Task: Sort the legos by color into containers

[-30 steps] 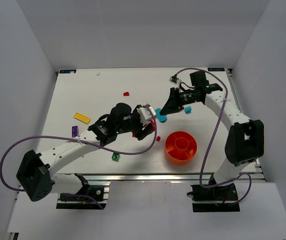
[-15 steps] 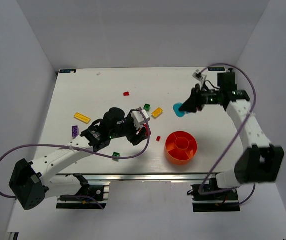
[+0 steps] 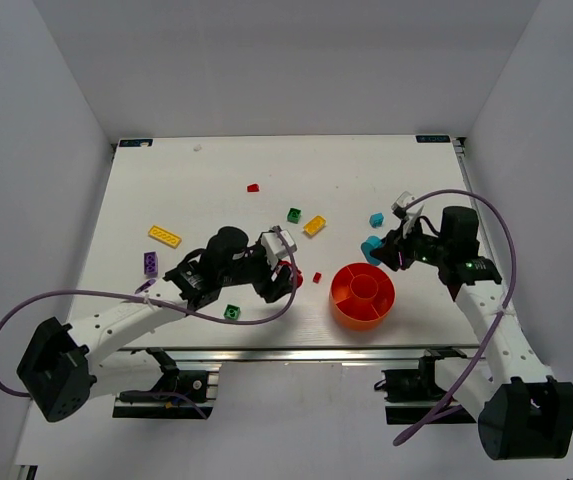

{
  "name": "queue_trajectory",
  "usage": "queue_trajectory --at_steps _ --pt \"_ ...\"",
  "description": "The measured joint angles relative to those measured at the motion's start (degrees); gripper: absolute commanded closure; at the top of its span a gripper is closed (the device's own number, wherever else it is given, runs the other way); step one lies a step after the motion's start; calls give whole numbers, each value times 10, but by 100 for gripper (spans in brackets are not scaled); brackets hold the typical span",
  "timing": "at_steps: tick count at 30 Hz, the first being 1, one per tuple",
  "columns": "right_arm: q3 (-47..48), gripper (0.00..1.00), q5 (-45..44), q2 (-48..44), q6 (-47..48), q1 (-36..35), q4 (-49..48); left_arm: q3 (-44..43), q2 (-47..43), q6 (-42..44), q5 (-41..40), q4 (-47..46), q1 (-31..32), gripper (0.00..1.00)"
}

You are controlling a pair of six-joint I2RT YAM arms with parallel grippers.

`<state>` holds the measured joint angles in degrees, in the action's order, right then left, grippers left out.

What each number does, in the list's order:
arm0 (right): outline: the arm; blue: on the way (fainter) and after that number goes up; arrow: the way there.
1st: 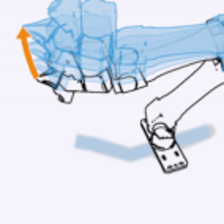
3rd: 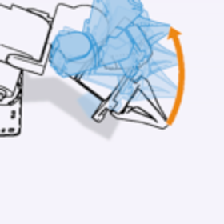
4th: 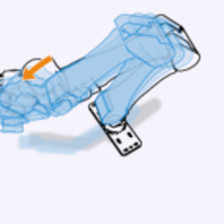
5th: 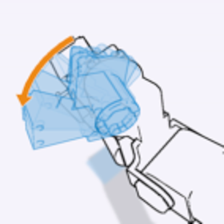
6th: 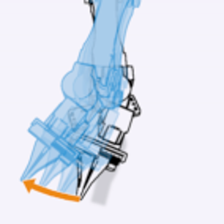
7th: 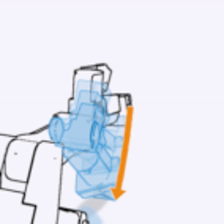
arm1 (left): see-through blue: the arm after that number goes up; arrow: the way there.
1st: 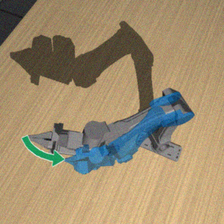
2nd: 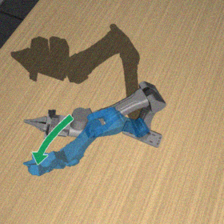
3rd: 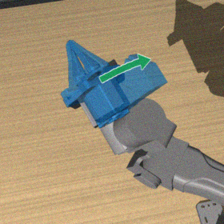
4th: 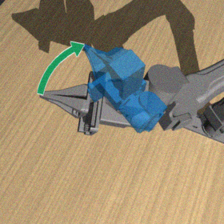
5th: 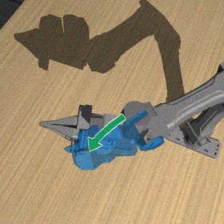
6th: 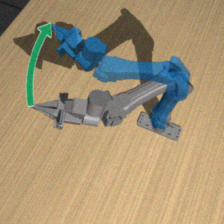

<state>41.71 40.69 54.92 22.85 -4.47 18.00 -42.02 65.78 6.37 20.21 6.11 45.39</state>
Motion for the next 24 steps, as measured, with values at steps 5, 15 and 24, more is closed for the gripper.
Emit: queue_trajectory --at_steps 5,15,24 --pt "-44 100 -14 -2 -26 0 -73 15 -20 -4 0 -9 0 92" --pt "-51 100 8 0 -35 0 -95 22 -42 -5 0 -23 1 92" --pt "-55 100 24 5 -21 0 -89 22 -47 -5 0 -23 2 91"
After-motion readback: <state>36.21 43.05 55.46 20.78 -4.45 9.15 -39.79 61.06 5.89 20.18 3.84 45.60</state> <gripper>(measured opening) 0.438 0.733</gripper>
